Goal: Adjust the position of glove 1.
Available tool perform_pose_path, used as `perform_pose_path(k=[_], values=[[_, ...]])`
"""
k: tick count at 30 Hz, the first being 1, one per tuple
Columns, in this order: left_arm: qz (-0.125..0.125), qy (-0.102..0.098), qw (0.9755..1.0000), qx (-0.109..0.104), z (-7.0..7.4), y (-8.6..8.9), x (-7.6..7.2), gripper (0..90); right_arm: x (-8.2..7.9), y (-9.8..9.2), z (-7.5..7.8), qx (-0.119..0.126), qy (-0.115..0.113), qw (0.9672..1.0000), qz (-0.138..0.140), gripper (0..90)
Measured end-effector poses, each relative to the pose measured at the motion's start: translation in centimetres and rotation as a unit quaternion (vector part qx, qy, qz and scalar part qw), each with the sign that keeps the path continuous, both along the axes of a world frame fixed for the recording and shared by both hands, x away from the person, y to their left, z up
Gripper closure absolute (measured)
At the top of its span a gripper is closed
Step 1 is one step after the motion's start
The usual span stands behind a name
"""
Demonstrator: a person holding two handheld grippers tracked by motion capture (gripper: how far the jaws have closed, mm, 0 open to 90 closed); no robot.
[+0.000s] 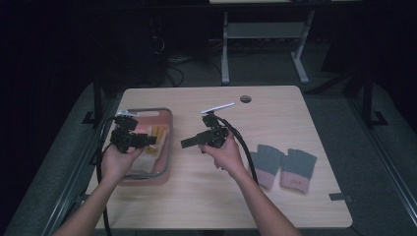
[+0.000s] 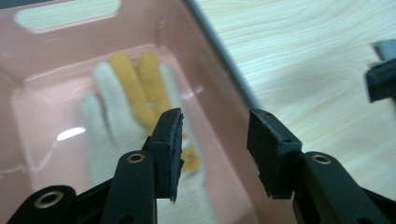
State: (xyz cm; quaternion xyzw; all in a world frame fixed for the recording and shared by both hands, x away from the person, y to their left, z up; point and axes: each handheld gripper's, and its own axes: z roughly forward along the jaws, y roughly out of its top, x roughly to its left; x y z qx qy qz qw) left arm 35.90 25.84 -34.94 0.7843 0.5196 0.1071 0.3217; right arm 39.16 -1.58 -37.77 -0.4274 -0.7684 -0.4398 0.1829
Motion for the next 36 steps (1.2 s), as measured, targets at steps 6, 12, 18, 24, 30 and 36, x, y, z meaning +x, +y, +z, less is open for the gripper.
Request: perform_pose_path(k=[6, 12, 18, 24, 30, 36], values=[[-0.021, -0.014, 0.9997, -0.004, 0.4, -1.2, -0.6, 52.6, -0.5, -1.9, 0.0, -0.001, -0.004, 1.0, -0.009, 55.5], [-0.047, -0.021, 0.9986, -0.014, 0.3, -2.6, -1.4, 49.2, -1.3, -3.4, -0.2, -0.002, -0.005, 0.9999, -0.013, 53.8], [-0.059, -0.028, 0.9975, -0.024, 0.2, -3.3, -2.0, 48.1, -1.9, -4.0, -0.6, -0.008, -0.006, 0.9999, -0.01, 52.1], [-0.074, -0.036, 0.996, -0.033, 0.2, -4.1, -2.4, 43.7, -2.5, -4.2, -0.9, -0.017, -0.008, 0.9998, -0.005, 48.7], [-0.088, -0.045, 0.994, -0.049, 0.4, -5.1, -2.9, 41.3, -3.1, -5.0, -1.2, -0.022, -0.018, 0.9996, -0.003, 46.0], [-0.104, -0.047, 0.992, -0.054, 0.4, -6.5, -3.0, 40.2, -3.5, -6.1, -1.2, -0.032, -0.023, 0.9992, -0.003, 44.1]])
